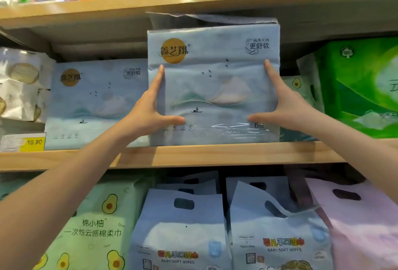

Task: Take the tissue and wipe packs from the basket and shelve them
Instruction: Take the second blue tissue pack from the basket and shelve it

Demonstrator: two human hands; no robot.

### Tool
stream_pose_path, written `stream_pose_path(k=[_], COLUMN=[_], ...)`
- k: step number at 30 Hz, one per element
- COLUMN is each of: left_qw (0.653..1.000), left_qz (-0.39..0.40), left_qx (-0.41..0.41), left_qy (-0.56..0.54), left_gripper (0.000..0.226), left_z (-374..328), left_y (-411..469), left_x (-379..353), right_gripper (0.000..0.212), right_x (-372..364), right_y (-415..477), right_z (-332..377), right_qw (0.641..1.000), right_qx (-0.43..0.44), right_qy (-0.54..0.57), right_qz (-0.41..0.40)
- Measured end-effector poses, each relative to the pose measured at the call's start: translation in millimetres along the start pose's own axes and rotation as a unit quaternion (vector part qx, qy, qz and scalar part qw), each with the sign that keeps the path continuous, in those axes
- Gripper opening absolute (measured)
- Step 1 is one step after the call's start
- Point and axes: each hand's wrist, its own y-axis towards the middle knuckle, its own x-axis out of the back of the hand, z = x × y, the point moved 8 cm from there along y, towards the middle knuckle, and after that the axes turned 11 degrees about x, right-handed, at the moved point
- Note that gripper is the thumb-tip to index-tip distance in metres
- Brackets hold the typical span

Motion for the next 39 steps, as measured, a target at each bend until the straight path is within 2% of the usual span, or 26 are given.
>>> stream_pose_path(k=[5,10,20,39], left_qw=[0.998,0.992,0.966,0.941], left_qz=[0.026,0.024,0.042,0.061], left_qx=[0.045,0.07,0.129,0.194], left_qy=[0.027,0.101,0.22,0.269], left_gripper=[0.118,0.121,0.124,0.121], left_z=[6.2,5.9,17.2,40.5], left_y=[10.4,16.7,33.3,52.9], left_x=[-1.7,-1.1,-13.1,-33.6], right_gripper=[0.121,0.126,0.122,0.114], right_x=[-2.0,-3.5,-20.2,-44.4], right_y=[7.8,15.0,24.2,43.5], right_z=[-7.6,-15.6,-32.8,-61.7], right_qw=[0.998,0.992,0.963,0.92], right_qx=[-0.027,-0.052,-0.099,-0.143], right_qy=[-0.017,-0.049,-0.166,-0.247], right_qz=[0.053,0.101,0.185,0.27])
